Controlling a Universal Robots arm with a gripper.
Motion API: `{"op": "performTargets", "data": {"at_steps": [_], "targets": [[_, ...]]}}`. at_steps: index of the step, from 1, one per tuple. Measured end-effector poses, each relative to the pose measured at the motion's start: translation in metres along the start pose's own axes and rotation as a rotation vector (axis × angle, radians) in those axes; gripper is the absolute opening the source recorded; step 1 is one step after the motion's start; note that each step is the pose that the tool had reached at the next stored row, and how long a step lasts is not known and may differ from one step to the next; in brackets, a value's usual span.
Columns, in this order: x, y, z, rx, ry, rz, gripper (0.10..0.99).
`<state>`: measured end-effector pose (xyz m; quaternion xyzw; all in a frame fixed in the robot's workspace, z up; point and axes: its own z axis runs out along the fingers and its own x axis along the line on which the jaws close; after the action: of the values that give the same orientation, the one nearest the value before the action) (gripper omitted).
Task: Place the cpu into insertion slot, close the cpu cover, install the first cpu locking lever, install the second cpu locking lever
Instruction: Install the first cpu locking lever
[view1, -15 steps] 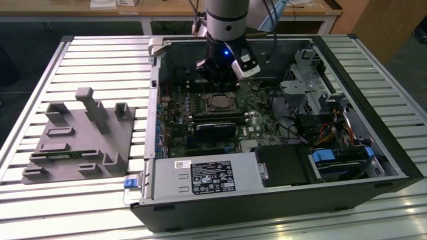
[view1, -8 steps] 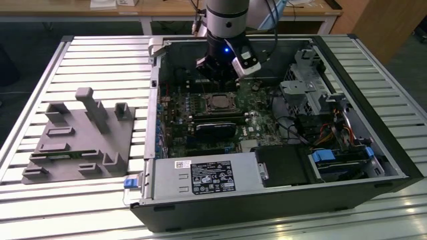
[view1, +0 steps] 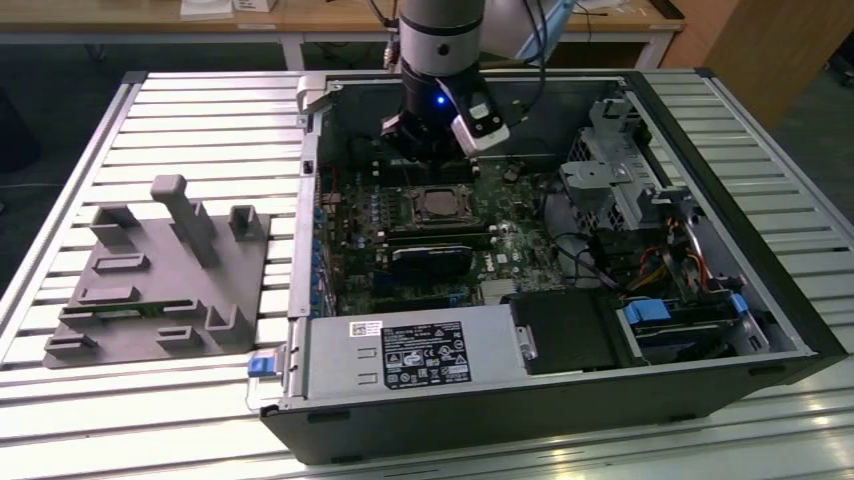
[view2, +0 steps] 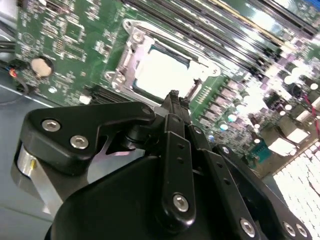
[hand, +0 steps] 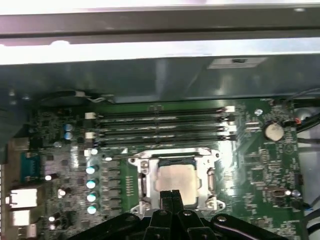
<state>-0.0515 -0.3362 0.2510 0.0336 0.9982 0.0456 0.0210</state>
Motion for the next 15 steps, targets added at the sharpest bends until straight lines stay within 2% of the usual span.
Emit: {"op": "performTargets", "data": {"at_steps": [10,13,15], "targets": [[0.0295,-0.0021,-0.0014,-0.004,0.0002,0.000,0.106],[0.0390,-0.0028,-0.0018,-0.009,0.0005,0.000,0.106],[0.0448,-0.0033,-0.0021,-0.017,0.0011,0.001,0.106]]}}
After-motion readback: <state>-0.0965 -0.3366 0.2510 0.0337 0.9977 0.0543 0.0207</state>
